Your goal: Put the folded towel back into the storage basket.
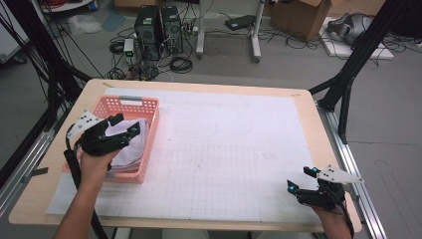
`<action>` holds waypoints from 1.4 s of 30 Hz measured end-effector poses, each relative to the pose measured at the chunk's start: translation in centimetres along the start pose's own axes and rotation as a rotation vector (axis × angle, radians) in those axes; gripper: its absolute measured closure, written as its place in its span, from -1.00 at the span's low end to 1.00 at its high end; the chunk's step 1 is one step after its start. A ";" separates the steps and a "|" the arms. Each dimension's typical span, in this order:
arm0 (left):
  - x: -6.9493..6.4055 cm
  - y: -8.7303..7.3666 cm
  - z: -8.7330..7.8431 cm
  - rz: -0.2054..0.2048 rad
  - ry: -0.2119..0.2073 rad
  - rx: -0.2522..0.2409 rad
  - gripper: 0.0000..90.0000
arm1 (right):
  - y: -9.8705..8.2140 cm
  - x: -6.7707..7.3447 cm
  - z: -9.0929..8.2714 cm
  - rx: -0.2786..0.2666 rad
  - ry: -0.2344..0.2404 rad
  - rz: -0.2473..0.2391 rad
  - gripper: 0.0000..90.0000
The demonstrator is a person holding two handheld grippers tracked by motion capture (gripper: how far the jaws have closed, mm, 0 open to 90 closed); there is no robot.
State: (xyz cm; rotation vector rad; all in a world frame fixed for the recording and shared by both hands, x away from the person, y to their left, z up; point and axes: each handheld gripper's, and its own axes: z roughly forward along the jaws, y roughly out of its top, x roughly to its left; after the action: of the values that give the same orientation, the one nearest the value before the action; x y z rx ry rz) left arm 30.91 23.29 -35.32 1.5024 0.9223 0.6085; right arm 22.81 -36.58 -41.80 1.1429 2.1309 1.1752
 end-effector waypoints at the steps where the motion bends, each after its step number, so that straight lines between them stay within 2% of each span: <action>1: -0.6 -0.1 0.1 0.008 -0.014 -0.005 -0.44 | 0.0 0.0 0.0 -0.004 0.000 -0.001 -0.57; 6: -2.6 -0.4 0.2 0.032 -0.056 -0.015 -0.44 | 0.2 0.0 0.1 -0.014 0.006 -0.001 -0.57; 8: -3.3 -0.5 0.4 0.027 -0.076 -0.024 -0.44 | 0.2 0.0 0.1 -0.018 0.007 -0.005 -0.57; 9: -4.2 -0.7 0.6 0.034 -0.095 -0.016 -0.44 | 0.3 -0.1 0.2 -0.022 0.007 -0.009 -0.57; 10: -4.2 -0.7 0.6 0.034 -0.095 -0.016 -0.44 | 0.3 0.0 0.2 -0.022 0.006 -0.007 -0.57; 12: -5.1 -1.0 1.0 0.048 -0.114 -0.009 -0.44 | 0.4 0.0 0.3 -0.029 0.011 -0.003 -0.57; 15: -6.7 -1.8 1.4 0.053 -0.129 -0.016 -0.44 | 0.5 -0.1 0.4 -0.045 0.016 -0.006 -0.57; 16: -7.7 -2.4 1.7 0.045 -0.147 -0.021 -0.44 | 0.5 -0.1 0.4 -0.048 0.019 -0.002 -0.57; 17: -7.7 -2.4 1.7 0.045 -0.147 -0.021 -0.44 | 0.5 -0.2 0.5 -0.054 0.020 -0.005 -0.57; 19: -9.0 -3.1 2.2 0.059 -0.160 -0.017 -0.43 | 0.6 -0.3 0.6 -0.056 0.023 -0.007 -0.57; 20: -9.8 -3.6 2.6 0.058 -0.172 -0.014 -0.43 | 0.5 -0.3 0.6 -0.057 0.024 -0.009 -0.57; 21: -9.8 -3.6 2.6 0.058 -0.172 -0.014 -0.43 | 0.5 -0.3 0.6 -0.057 0.024 -0.009 -0.57; 22: -10.7 -4.4 3.0 0.052 -0.191 -0.013 -0.43 | 0.5 -0.3 0.7 -0.054 0.029 -0.012 -0.57; 24: -11.1 -4.8 3.3 0.057 -0.198 -0.004 -0.43 | 0.4 -0.4 0.6 -0.054 0.031 -0.012 -0.57; 26: -11.6 -5.3 3.7 0.070 -0.209 0.028 -0.43 | 0.4 -0.5 0.6 -0.059 0.029 -0.013 -0.57; 29: -12.5 -6.3 3.8 0.069 -0.222 0.032 -0.43 | 0.4 -0.5 0.5 -0.064 0.026 -0.002 -0.57; 33: -12.9 -7.1 3.8 0.090 -0.230 0.046 -0.43 | 0.4 -0.4 0.3 -0.072 0.023 -0.002 -0.57; 42: -13.1 -8.0 3.4 0.089 -0.224 0.067 -0.43 | 0.8 0.0 0.7 -0.080 0.026 -0.012 -0.57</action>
State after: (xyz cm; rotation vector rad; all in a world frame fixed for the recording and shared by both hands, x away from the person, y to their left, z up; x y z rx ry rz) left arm 24.92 10.38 -41.90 1.6418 0.7128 0.4655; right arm 23.61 -36.02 -41.52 1.0841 2.0877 1.2643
